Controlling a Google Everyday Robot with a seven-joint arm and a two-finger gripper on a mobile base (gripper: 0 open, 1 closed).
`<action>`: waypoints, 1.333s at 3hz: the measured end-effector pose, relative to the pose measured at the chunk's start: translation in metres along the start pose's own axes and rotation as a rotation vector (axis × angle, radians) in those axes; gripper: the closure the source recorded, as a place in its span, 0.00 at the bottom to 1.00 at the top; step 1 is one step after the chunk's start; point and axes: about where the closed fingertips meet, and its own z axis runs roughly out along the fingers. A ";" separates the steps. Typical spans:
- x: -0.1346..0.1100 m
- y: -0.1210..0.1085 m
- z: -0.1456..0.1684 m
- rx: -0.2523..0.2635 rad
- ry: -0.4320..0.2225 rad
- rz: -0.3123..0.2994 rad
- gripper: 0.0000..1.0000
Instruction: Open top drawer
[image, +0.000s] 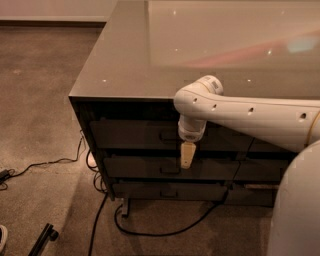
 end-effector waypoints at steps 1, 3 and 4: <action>0.005 0.000 0.014 -0.005 0.034 0.009 0.18; 0.005 0.001 0.004 0.008 0.050 0.006 0.64; 0.005 0.001 0.001 0.008 0.050 0.006 0.88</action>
Offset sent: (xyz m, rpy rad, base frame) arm -0.0156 -0.0048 0.0113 -0.0917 -0.0398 -0.0136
